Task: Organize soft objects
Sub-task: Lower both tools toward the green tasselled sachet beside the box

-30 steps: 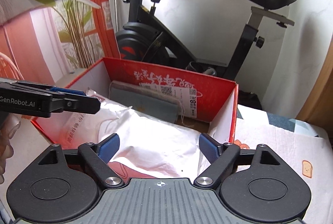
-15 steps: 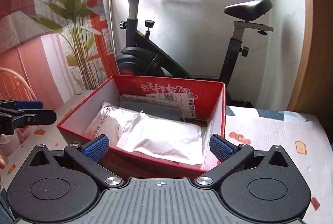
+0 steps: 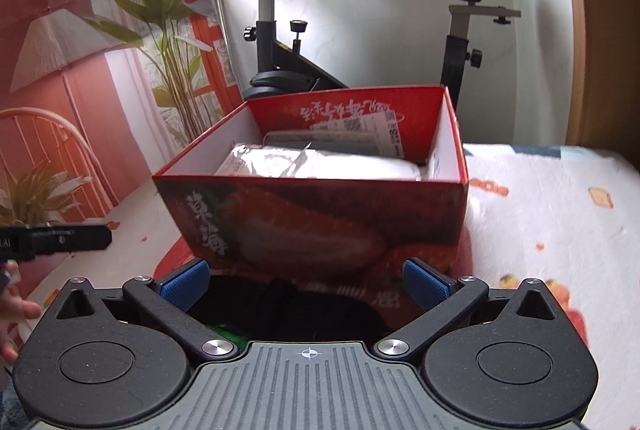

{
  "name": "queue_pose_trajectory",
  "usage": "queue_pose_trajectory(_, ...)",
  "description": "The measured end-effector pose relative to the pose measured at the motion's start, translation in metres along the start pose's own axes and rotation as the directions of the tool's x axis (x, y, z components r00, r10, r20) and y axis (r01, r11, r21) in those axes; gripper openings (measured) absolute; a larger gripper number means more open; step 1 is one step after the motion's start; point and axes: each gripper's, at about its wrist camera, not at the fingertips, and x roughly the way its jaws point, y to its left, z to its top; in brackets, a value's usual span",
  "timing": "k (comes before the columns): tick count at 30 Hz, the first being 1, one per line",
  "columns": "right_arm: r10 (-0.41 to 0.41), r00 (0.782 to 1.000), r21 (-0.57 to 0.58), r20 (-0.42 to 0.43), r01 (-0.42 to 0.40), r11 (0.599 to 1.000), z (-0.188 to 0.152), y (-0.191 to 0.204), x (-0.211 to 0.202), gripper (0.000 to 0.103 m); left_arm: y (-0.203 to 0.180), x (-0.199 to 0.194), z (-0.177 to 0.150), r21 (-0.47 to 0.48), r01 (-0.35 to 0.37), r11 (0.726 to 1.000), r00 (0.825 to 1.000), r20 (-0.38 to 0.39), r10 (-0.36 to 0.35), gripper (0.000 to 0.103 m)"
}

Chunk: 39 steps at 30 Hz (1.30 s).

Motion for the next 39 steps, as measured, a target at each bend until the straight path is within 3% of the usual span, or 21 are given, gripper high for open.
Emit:
queue_pose_trajectory(6,0.028,1.000,0.062,-0.003,-0.028,0.998,-0.028,0.000,-0.007,0.103,-0.003,-0.009,-0.034,0.001,-0.021,1.000,1.000,-0.005,0.021,0.103)
queue_pose_trajectory(12,0.051,0.997,-0.011,-0.052,-0.052,0.999,-0.056,0.015,-0.013,0.103,-0.002,-0.018,-0.062,-0.037,-0.044,0.998,0.998,-0.046,0.042,0.103)
queue_pose_trajectory(17,0.056,0.993,-0.032,-0.108,-0.060,0.998,-0.068,0.027,-0.015,0.103,-0.010,-0.020,-0.078,-0.016,-0.081,0.997,0.992,-0.102,0.079,0.103)
queue_pose_trajectory(20,0.028,0.994,-0.075,-0.109,-0.036,0.997,-0.072,0.035,-0.018,0.103,-0.008,-0.021,-0.079,-0.039,-0.066,0.997,0.991,-0.117,0.061,0.103)
queue_pose_trajectory(30,0.005,0.991,-0.019,-0.133,-0.007,1.000,-0.078,0.025,-0.015,0.103,-0.012,-0.018,-0.080,0.004,-0.135,0.991,0.981,-0.141,0.134,0.103)
queue_pose_trajectory(39,0.048,0.989,-0.099,-0.142,-0.063,0.993,-0.083,0.037,-0.010,0.101,-0.012,-0.011,-0.083,0.029,-0.129,0.991,0.977,-0.168,0.132,0.103)
